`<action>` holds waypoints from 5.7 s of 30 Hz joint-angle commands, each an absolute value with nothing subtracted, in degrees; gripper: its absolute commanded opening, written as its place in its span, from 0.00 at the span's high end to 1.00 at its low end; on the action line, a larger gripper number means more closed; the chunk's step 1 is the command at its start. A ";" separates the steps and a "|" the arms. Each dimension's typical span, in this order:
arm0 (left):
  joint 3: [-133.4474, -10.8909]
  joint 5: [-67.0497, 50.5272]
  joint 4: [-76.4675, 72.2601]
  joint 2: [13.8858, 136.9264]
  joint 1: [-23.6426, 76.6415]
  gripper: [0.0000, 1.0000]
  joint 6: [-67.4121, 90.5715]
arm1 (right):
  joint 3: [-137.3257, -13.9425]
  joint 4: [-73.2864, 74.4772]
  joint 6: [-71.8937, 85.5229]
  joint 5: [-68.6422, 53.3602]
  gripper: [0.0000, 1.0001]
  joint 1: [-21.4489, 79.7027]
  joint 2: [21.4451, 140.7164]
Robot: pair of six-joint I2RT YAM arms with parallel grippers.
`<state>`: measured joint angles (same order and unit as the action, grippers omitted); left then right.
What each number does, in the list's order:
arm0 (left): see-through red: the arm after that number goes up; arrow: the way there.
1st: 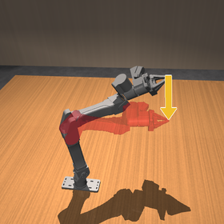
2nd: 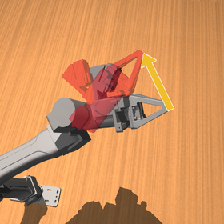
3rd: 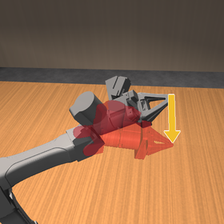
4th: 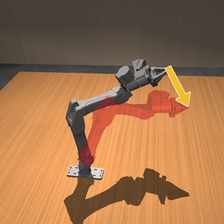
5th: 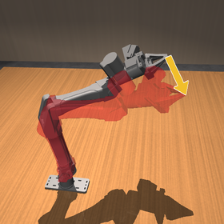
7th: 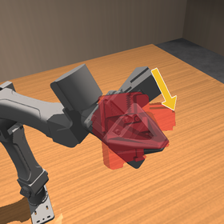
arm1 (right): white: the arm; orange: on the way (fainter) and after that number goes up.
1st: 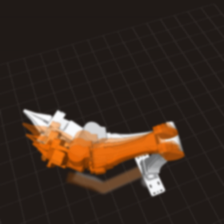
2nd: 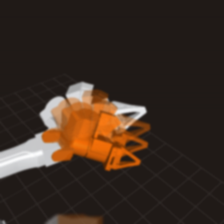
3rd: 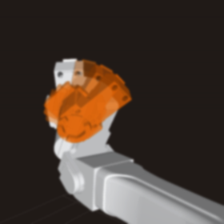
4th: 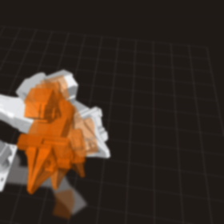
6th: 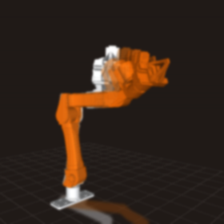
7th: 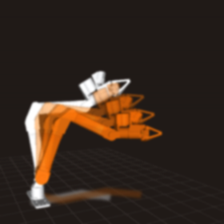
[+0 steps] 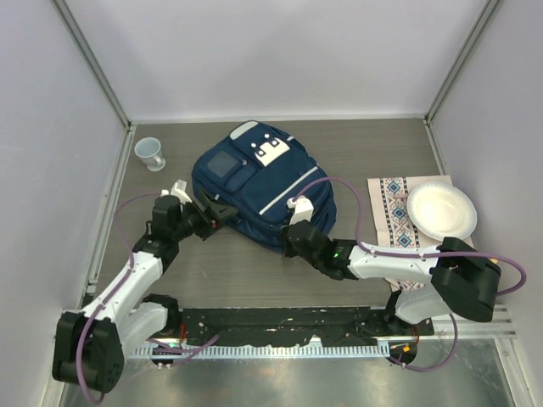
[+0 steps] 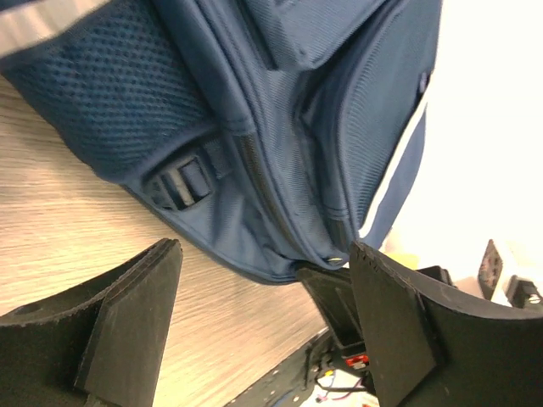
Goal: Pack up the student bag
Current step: Zip the student bag at the center of the board.
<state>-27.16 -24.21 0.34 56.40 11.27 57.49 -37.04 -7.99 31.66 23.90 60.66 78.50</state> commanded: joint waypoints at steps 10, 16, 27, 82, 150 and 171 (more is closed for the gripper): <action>-21.62 -1.51 -26.53 58.70 30.14 0.17 72.41 | -38.06 -12.66 32.61 25.75 0.99 60.82 75.68; -22.23 1.49 -34.97 66.26 34.71 0.19 73.39 | -37.44 -12.30 31.82 26.37 0.99 60.82 74.18; -25.93 2.20 -40.87 76.73 35.86 0.69 73.48 | -37.18 -11.96 31.29 27.24 0.99 60.82 72.86; -33.51 -22.52 2.39 61.83 12.65 0.12 58.25 | -34.98 -10.28 31.55 30.68 0.99 58.01 70.83; -31.12 -24.81 -0.19 53.73 7.56 0.09 60.55 | -30.41 -11.60 32.96 23.91 0.99 49.22 66.44; -27.24 12.74 -4.83 52.72 42.53 0.02 82.53 | -31.64 -12.13 32.70 23.99 0.99 49.22 66.71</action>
<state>-26.13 5.23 4.54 47.59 38.65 78.39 -30.41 -9.45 31.77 22.76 49.36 67.90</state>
